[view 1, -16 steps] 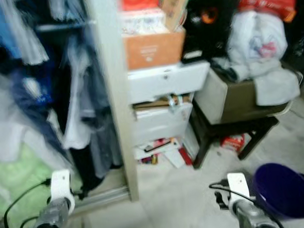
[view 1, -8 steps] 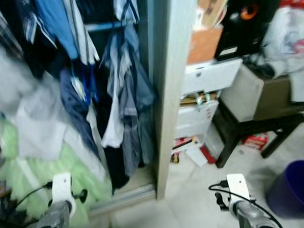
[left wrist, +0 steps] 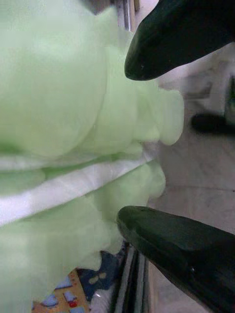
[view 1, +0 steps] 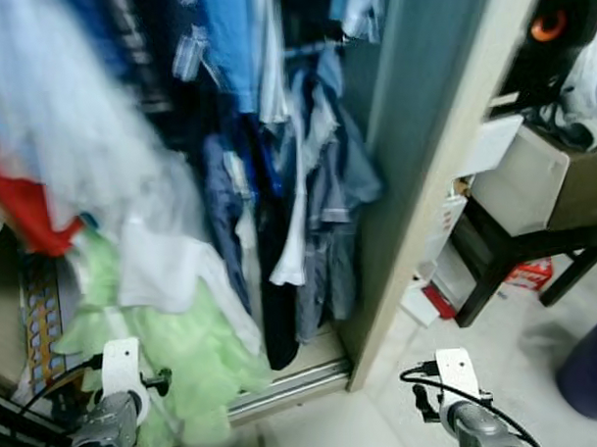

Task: Clean up the room

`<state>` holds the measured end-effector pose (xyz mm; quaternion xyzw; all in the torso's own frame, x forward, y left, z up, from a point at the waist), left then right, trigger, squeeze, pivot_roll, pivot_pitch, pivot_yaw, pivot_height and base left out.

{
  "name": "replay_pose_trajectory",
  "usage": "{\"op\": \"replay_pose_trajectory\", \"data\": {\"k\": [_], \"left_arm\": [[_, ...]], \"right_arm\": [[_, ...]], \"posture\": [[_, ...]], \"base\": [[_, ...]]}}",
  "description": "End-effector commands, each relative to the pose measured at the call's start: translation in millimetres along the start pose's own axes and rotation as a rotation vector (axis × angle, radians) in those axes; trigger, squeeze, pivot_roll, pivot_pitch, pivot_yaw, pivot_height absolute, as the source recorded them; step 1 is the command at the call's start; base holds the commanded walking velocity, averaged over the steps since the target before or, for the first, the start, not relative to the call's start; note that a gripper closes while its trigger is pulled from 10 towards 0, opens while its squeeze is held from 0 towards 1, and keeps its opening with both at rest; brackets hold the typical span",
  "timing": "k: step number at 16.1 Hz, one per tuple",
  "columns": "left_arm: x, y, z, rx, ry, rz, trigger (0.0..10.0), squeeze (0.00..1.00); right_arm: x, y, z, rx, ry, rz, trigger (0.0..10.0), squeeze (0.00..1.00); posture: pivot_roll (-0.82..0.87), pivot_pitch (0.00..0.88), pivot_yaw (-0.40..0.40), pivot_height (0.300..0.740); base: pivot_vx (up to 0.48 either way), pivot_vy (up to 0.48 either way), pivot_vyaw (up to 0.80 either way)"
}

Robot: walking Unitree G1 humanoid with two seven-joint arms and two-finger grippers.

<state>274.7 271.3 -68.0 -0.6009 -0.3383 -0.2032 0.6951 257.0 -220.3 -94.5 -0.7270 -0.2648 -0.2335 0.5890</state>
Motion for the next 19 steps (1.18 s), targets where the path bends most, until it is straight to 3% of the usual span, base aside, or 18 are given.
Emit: {"op": "replay_pose_trajectory", "data": {"k": [1,5,7,8,9,10,11,12,16,17,18,19], "left_arm": [[-4.9,-1.2,6.2,0.017,0.006,0.012,10.0,0.00],[-9.2,-1.8,5.4,0.020,0.013,0.018,10.0,0.00],[15.9,-1.5,16.7,0.063,0.002,-0.079,10.0,0.00],[39.8,-1.9,20.1,0.061,0.035,-0.158,10.0,0.00],[51.5,-2.9,23.1,0.059,0.036,-0.197,10.0,0.00],[67.5,-6.0,31.3,0.068,0.038,-0.258,10.0,0.00],[70.7,-6.8,32.9,0.069,0.037,-0.273,10.0,0.00],[85.3,-11.1,37.3,0.066,0.038,-0.345,10.0,0.00],[123.1,-31.3,18.0,-0.080,0.005,-0.608,10.0,0.00],[129.0,-40.8,9.5,-0.134,0.000,-0.676,10.0,0.00],[130.5,-52.7,-1.3,-0.164,0.048,-0.733,10.0,0.00],[129.1,-55.5,-3.7,-0.166,0.054,-0.739,10.0,0.00]], "right_arm": [[3.0,0.3,6.5,0.015,-0.007,-0.007,10.0,0.00],[9.1,1.2,9.1,0.023,-0.026,-0.018,10.0,0.00],[18.2,1.6,8.6,0.006,-0.046,-0.058,10.0,0.00],[25.6,1.7,6.6,-0.009,-0.035,-0.091,10.0,0.00],[34.3,2.4,-0.3,-0.021,-0.022,-0.115,10.0,0.00],[54.8,3.2,-21.1,-0.058,-0.028,-0.161,10.0,0.00],[58.9,3.1,-25.3,-0.067,-0.025,-0.172,10.0,0.00],[84.0,1.0,-41.3,-0.103,-0.032,-0.250,10.0,0.00],[136.5,-12.5,-56.8,-0.159,-0.111,-0.476,10.0,0.00],[144.9,-16.3,-56.2,-0.164,-0.113,-0.524,10.0,0.00],[153.4,-21.7,-54.5,-0.164,-0.113,-0.581,10.0,0.00],[154.7,-23.3,-54.3,-0.161,-0.107,-0.593,10.0,0.00]], "posture": [[0.02,0.041,-0.020,0.740],[0.02,0.037,-0.022,0.740],[0.01,0.035,-0.018,0.740],[0.01,0.031,-0.021,0.740],[0.01,0.027,-0.024,0.740],[0.01,0.018,-0.030,0.740],[0.01,0.017,-0.031,0.740],[0.02,0.011,-0.037,0.740],[0.00,0.011,-0.038,0.740],[0.00,0.012,-0.041,0.740],[0.00,0.015,-0.046,0.740],[0.00,0.018,-0.049,0.740]], "base": [[0.000,0.000,0.00],[0.000,0.000,0.00],[0.000,0.000,0.69],[0.000,0.000,0.80],[0.000,0.000,0.80],[0.000,0.000,0.80],[0.000,0.000,0.80],[0.000,0.000,0.80],[0.000,0.000,0.80],[0.000,0.000,0.80],[0.000,0.000,0.80],[0.000,0.000,0.80]]}}
Point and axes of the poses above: a point about 5 cm out from each wrist's last joint towards the gripper, its own y axis pointing out of the wrist towards the gripper, its own x axis along the axis of the wrist's last joint, z = x × y, the point moved 5 cm from there along y, pointing out of the wrist towards the gripper, and after that the axes turned 1 degree about -y, right-handed, at the moved point
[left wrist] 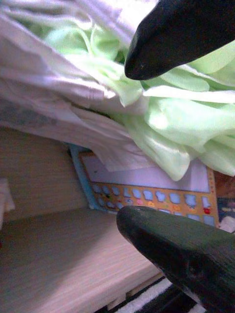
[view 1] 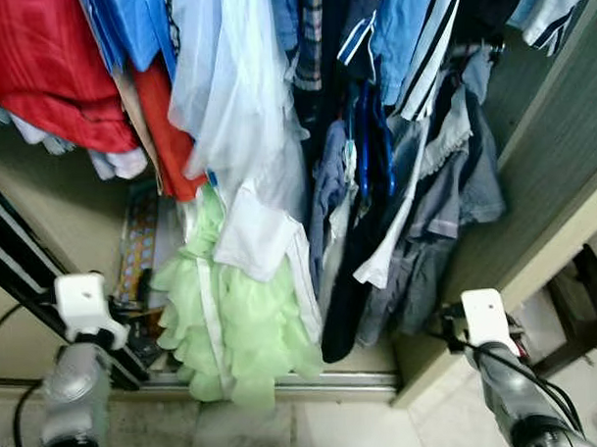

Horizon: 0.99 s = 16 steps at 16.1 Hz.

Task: Clean up the room

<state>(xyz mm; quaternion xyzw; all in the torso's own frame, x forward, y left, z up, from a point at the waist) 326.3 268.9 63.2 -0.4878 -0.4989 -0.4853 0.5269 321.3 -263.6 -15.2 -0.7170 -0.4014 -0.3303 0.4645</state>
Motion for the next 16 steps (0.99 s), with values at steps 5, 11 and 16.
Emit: {"op": "replay_pose_trajectory", "data": {"k": [5,11,16], "left_arm": [[9.8,-21.8,-23.1,-0.089,-0.028,-0.034,10.0,0.00],[46.9,-33.4,-59.5,-0.243,0.006,-0.129,10.0,0.00],[64.7,-60.3,-69.0,-0.215,-0.024,-0.159,10.0,0.00]], "right_arm": [[68.3,-19.0,20.7,0.121,0.077,-0.294,10.0,0.00],[44.2,-95.2,11.7,0.195,-0.136,-0.394,10.0,0.00],[58.4,-129.0,-0.5,0.138,-0.170,-0.428,10.0,0.00]], "posture": [[-0.01,0.037,-0.044,0.740],[-0.05,0.061,-0.020,0.740],[-0.05,0.059,-0.008,0.740]], "base": [[0.000,0.000,0.54],[0.000,0.000,0.00],[0.000,0.000,0.00]]}}
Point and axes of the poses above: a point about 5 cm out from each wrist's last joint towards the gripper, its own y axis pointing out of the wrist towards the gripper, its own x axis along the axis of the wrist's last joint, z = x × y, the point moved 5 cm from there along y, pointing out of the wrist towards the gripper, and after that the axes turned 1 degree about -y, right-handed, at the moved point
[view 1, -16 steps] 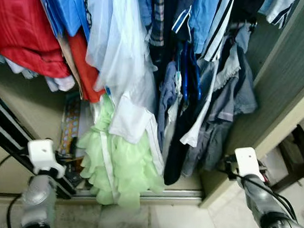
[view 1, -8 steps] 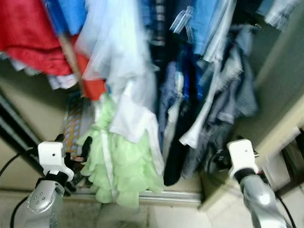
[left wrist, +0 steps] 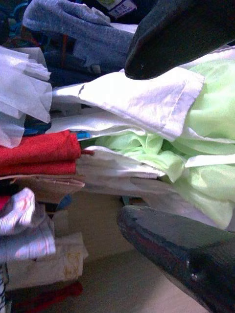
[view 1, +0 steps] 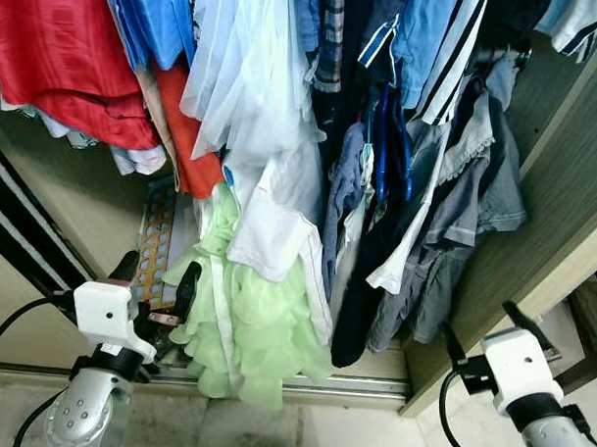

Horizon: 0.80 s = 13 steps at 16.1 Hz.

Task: Clean up the room

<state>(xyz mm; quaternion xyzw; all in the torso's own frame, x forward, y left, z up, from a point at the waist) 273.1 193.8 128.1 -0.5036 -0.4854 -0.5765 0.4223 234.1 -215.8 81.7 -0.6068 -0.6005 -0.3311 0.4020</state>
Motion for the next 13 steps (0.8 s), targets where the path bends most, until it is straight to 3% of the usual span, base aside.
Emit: {"op": "replay_pose_trajectory", "data": {"k": [1,5,9,11,12,13], "left_arm": [[-3.9,-1.2,1.8,0.021,-0.016,0.021,10.0,0.00],[0.9,18.2,1.4,0.030,-0.005,-0.004,10.0,0.00],[1.0,17.9,0.1,0.076,-0.033,-0.011,10.0,0.00],[-10.2,10.7,7.4,0.179,-0.068,0.027,10.0,0.00],[-16.9,6.9,14.1,0.252,-0.131,0.051,10.0,0.00],[-17.1,6.7,14.9,0.261,-0.145,0.052,10.0,0.00]], "right_arm": [[9.9,6.1,-1.9,-0.006,-0.006,-0.031,10.0,0.00],[28.6,44.5,0.2,-0.028,0.022,-0.094,10.0,0.00],[41.3,64.5,1.3,-0.043,0.053,-0.136,10.0,0.00],[51.6,70.0,3.6,-0.043,0.099,-0.160,10.0,0.00],[53.5,75.4,4.5,-0.054,0.283,-0.127,10.0,0.00],[53.7,77.2,4.5,-0.060,0.357,-0.111,10.0,0.00]], "posture": [[-0.05,0.051,-0.013,0.740],[-0.04,0.006,-0.007,0.740],[-0.03,0.000,-0.017,0.740],[-0.03,0.000,-0.021,0.740],[-0.03,0.000,-0.024,0.740],[-0.03,0.000,-0.025,0.740]], "base": [[0.000,0.000,0.00],[0.000,0.000,0.57],[0.000,0.000,0.80],[0.000,0.000,0.78],[0.000,0.000,0.55],[0.000,0.000,0.55]]}}
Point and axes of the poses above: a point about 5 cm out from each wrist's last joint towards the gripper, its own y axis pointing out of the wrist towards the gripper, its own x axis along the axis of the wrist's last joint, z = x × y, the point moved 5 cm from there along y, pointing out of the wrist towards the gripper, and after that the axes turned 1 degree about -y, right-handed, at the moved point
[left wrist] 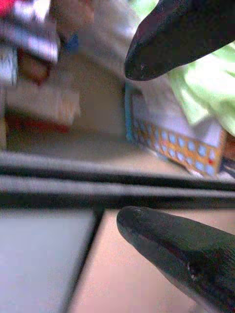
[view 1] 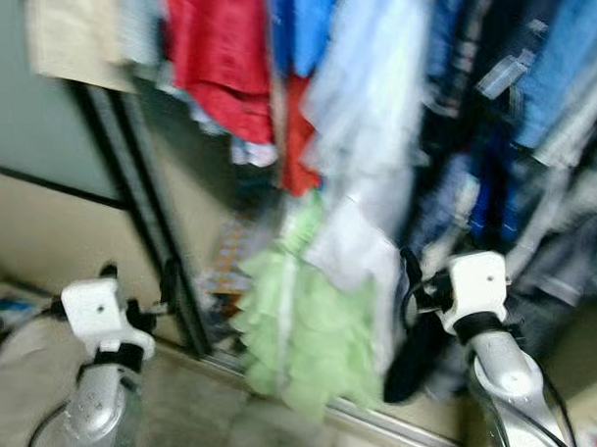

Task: Clean up the room

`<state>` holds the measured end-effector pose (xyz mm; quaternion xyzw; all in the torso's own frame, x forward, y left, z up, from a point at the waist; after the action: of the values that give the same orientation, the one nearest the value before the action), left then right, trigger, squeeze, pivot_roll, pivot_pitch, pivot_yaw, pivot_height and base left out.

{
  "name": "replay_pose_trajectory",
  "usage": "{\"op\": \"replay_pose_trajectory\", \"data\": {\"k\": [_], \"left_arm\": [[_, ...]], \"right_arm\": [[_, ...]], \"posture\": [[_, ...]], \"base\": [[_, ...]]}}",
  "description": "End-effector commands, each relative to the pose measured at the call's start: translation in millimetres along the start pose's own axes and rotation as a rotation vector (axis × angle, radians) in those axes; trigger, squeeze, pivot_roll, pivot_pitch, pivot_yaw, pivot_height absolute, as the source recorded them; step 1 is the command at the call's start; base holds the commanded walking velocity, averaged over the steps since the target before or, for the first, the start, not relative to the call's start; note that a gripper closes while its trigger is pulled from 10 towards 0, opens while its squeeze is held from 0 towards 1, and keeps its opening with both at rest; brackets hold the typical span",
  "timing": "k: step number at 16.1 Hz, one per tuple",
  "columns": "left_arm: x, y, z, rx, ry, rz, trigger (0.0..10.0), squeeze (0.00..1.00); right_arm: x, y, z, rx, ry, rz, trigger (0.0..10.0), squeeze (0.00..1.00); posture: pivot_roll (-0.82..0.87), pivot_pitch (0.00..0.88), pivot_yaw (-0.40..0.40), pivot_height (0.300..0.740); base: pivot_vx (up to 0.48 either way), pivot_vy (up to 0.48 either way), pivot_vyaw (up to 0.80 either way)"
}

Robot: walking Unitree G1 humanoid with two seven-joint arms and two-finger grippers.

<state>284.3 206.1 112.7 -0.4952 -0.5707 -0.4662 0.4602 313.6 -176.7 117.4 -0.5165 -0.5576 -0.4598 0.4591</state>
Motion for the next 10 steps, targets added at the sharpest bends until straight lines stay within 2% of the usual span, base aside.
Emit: {"op": "replay_pose_trajectory", "data": {"k": [1,3,4,6,7,9,10], "left_arm": [[0.7,1.1,3.6,0.028,-0.030,0.009,10.0,0.00],[3.8,0.4,8.7,0.060,-0.037,0.004,10.0,0.00],[4.1,-1.6,10.4,0.075,-0.049,0.006,10.0,0.00],[-0.4,-7.1,13.9,0.102,-0.023,0.025,10.0,0.00],[-0.8,-8.6,15.1,0.116,-0.022,0.032,10.0,0.00],[-2.5,-14.0,21.6,0.174,0.017,0.061,10.0,0.00],[-4.0,-16.4,18.5,0.121,0.021,0.063,10.0,0.00]], "right_arm": [[3.3,3.1,-4.5,-0.023,0.103,0.016,10.0,0.00],[2.3,8.2,8.5,-0.008,0.198,0.035,10.0,0.00],[2.3,8.4,12.7,-0.006,0.215,0.036,10.0,0.00],[-0.2,5.3,15.9,-0.017,0.211,0.049,10.0,0.00],[-4.2,5.8,8.5,-0.064,0.089,0.072,10.0,0.00],[-0.2,3.4,-0.7,-0.105,0.088,0.033,10.0,0.00],[2.4,1.9,-4.4,-0.105,0.053,0.011,10.0,0.00]], "posture": [[-0.02,0.000,-0.029,0.740],[-0.01,0.000,-0.026,0.740],[0.00,0.000,-0.022,0.740],[0.00,0.000,-0.013,0.740],[-0.01,0.000,-0.009,0.740],[-0.01,0.000,-0.008,0.740],[-0.02,0.000,-0.010,0.740]], "base": [[0.000,0.000,0.49],[0.000,0.000,0.43],[0.000,0.000,0.00],[0.000,0.000,0.00],[0.000,0.000,0.00],[0.000,0.000,0.00],[0.000,0.000,0.00]]}}
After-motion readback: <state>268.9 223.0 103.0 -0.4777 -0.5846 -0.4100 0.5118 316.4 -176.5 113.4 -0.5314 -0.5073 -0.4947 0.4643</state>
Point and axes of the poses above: a point about 5 cm out from each wrist's last joint towards the gripper, its own y axis pointing out of the wrist towards the gripper, its own x axis along the axis of the wrist's last joint, z = x × y, the point moved 5 cm from there along y, pointing out of the wrist towards the gripper, and after that the axes turned 1 degree about -y, right-handed, at the moved point
